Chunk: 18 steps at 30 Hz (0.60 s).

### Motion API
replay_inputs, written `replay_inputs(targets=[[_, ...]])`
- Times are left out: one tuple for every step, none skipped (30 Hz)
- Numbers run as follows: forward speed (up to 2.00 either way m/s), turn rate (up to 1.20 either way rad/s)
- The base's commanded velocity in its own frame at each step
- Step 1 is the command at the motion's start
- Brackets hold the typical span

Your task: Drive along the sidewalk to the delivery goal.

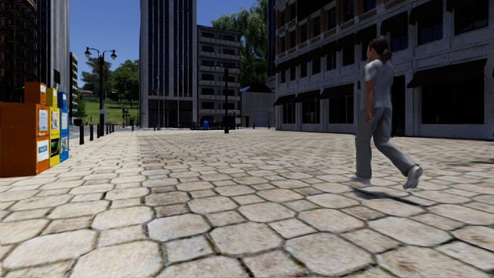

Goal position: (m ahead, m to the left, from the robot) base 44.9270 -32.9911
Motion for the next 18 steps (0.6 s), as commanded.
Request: replay_inputs(targets=[[2.0,-0.02],[2.0,-0.02],[2.0,-0.16],[2.0,-0.25],[2.0,-0.34],[2.0,-0.34],[2.0,-0.39],[2.0,-0.47],[2.0,-0.55],[2.0,-0.61],[2.0,-0.63],[2.0,-0.63],[2.0,-0.63],[2.0,-0.64],[2.0,-0.64],[2.0,-0.64],[2.0,-0.64],[2.0,-0.64]])
